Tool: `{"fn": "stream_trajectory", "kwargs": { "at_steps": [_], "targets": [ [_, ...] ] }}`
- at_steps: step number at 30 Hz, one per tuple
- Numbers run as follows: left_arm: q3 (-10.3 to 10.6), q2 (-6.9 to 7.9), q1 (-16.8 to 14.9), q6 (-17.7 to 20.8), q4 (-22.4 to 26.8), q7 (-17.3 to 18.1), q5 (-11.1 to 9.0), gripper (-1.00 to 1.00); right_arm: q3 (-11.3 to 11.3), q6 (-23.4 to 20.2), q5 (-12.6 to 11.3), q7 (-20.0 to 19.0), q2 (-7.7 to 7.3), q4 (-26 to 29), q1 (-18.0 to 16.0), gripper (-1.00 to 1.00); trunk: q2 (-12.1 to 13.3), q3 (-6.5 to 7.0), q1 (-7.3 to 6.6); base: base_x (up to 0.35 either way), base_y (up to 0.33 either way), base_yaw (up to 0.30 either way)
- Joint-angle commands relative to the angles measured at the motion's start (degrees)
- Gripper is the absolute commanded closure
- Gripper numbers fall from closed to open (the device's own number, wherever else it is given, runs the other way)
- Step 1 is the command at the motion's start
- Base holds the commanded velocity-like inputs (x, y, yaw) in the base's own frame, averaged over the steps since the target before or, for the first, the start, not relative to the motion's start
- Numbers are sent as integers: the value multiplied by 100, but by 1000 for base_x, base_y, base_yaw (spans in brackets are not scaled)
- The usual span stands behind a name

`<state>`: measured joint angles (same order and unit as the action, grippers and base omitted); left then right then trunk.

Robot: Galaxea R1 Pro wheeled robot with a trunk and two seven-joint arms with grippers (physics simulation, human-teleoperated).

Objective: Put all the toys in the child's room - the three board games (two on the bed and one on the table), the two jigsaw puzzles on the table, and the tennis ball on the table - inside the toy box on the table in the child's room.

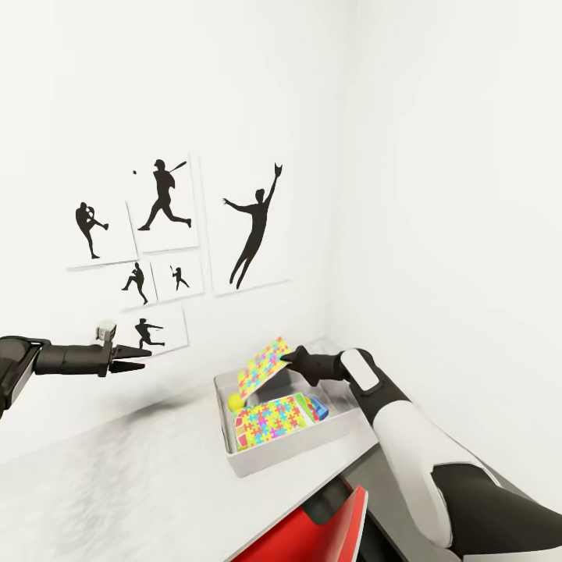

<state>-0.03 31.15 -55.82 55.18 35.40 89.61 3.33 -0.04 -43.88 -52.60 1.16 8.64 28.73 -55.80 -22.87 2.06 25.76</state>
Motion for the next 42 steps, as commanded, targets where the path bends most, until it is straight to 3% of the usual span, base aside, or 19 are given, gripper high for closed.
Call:
{"fn": "stream_trajectory", "kwargs": {
  "at_steps": [1, 10, 21, 38, 42],
  "targets": [
    [-2, 2, -1, 59, 2, 39, 36, -100, -1, -17, -22, 14, -4, -17, -1, 100, -5, -3, 2, 0, 0, 0],
    [9, -1, 1, 54, 2, 39, 36, -100, -4, -1, 2, 12, -25, -569, -1, 100, -5, -3, 2, 0, 0, 0],
    [12, -3, 11, 48, 2, 39, 35, -100, -13, -32, 262, -44, -96, -595, -1, 100, -5, -3, 2, 0, 0, 0],
    [12, -3, 36, 45, 2, 39, 36, -100, -22, -41, 277, -95, -202, -596, 4, 100, -5, -3, 2, 0, 0, 0],
    [13, -3, 36, 46, 2, 39, 36, -100, -167, -41, 277, -115, -197, -596, 5, 100, -5, -3, 2, 0, 0, 0]
  ]
}}
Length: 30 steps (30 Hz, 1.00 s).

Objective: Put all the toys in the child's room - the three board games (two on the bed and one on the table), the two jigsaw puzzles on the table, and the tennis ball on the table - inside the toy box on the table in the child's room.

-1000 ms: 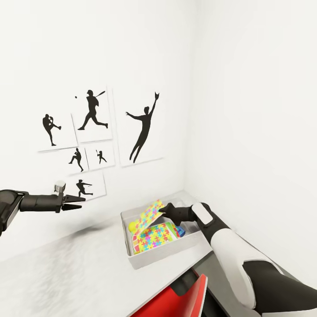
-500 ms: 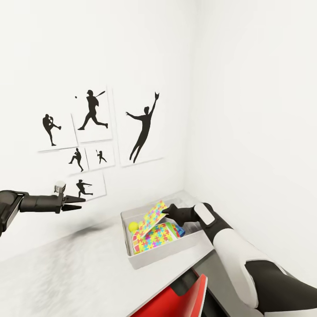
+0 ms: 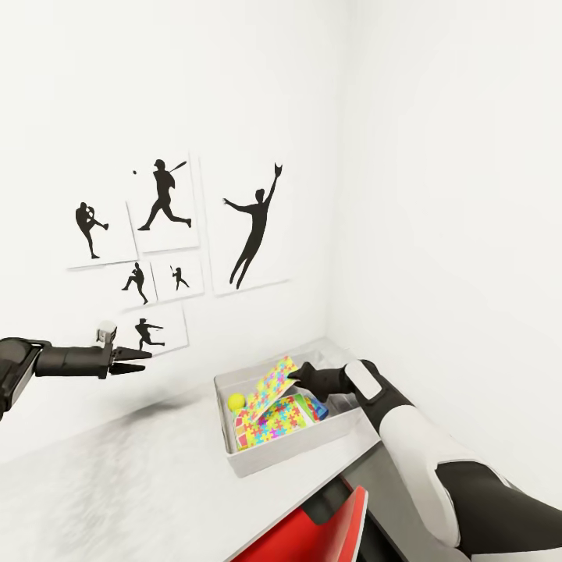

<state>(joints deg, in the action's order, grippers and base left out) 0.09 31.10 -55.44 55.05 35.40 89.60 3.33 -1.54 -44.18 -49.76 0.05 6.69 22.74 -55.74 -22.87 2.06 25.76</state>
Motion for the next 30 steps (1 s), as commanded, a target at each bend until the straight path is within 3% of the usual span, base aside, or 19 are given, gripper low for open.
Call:
{"fn": "stream_trajectory", "kwargs": {
  "at_steps": [1, 4, 7, 22, 23, 30],
  "targets": [
    [0, 1, -2, 59, 2, 40, 36, -100, -109, -10, -7, -27, -2, 3, 0, 100, -4, -3, 2, 0, 0, 0],
    [0, 1, -2, 59, 2, 40, 36, -100, -359, 1, -12, -167, -2, 3, 1, 100, -4, -3, 2, 0, 0, 0],
    [0, 1, -2, 59, 2, 40, 36, -100, -453, 4, -12, -353, -1, 3, 1, 100, -4, -3, 2, 0, 0, 0],
    [6, 1, -2, 59, 2, 40, 36, -100, -488, 12, -16, -445, -1, -6, 1, 100, -4, -3, 2, 0, 0, 0],
    [4, 1, -2, 59, 2, 40, 36, -100, -488, 13, -16, -445, -1, -6, 1, -100, -4, -3, 2, 0, 0, 0],
    [2, 1, -2, 59, 2, 40, 36, -100, -496, 21, -7, -445, -1, -6, 1, -100, -4, -3, 2, 0, 0, 0]
  ]
}}
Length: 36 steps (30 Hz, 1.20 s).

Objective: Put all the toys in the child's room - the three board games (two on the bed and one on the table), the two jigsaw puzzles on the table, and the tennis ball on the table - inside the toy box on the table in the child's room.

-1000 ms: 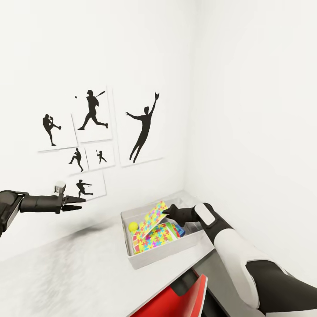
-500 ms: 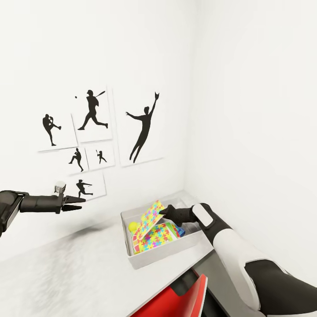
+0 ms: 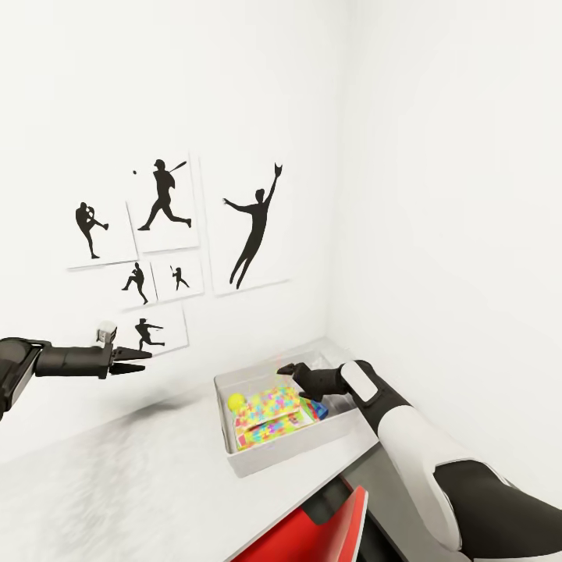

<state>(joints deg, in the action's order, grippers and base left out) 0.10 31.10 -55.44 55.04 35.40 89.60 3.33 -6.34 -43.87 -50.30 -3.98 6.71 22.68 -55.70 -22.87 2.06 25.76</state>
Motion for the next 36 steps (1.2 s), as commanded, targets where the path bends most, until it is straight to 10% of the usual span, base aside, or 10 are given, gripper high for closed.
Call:
{"fn": "stream_trajectory", "kwargs": {
  "at_steps": [1, 36],
  "targets": [
    [1, 1, -2, 60, 2, 40, 36, -100, -16, -8, 46, -42, -3, 0, -2, -100, -5, -3, 2, 0, 0, 0],
    [-11, 1, -2, 85, 2, 40, 39, -100, -286, 357, 46, -73, 3, 536, 81, -100, -5, 7, 2, 0, 0, 0]
  ]
}}
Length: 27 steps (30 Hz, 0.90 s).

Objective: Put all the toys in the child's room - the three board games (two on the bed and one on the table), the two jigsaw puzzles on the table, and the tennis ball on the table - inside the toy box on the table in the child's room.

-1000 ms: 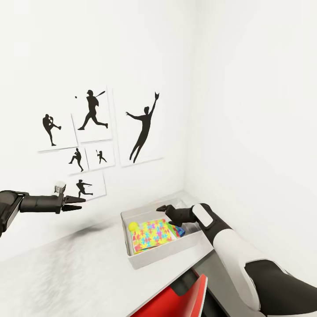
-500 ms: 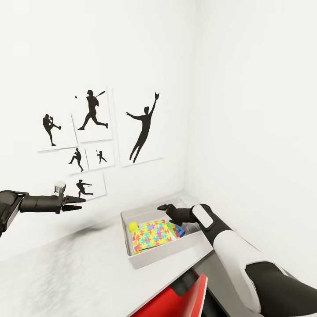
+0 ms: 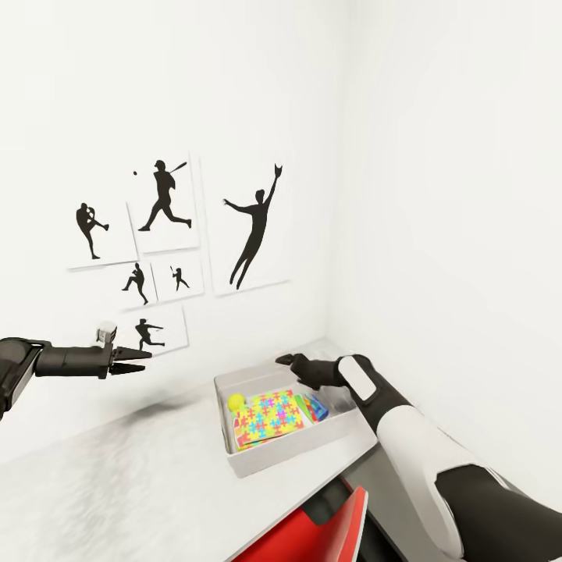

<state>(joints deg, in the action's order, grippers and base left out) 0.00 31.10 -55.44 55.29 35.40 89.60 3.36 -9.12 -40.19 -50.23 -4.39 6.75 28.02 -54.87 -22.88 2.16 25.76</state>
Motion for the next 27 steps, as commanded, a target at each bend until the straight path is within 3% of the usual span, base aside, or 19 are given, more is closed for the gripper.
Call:
{"fn": "stream_trajectory", "kwargs": {
  "at_steps": [1, 7, 17, 27],
  "targets": [
    [3, 1, -1, 63, 2, 40, 38, -100, -16, -9, 38, -31, -4, 146, -2, -100, -3, 4, 3, 0, 0, 0],
    [17, 1, -1, 77, 2, 40, 40, -100, -30, -7, 34, -30, -15, 531, 58, -100, -3, 55, 3, -116, 0, 0],
    [21, 6, 1, 70, 2, 40, 43, -100, -35, -15, 31, -28, -16, 563, 64, -100, -3, 147, 3, -75, 0, 0],
    [35, 1, 4, 78, 2, 40, 46, -100, -38, -15, 31, -26, -16, 564, 64, -100, -3, 186, 3, -203, 0, 0]
  ]
}}
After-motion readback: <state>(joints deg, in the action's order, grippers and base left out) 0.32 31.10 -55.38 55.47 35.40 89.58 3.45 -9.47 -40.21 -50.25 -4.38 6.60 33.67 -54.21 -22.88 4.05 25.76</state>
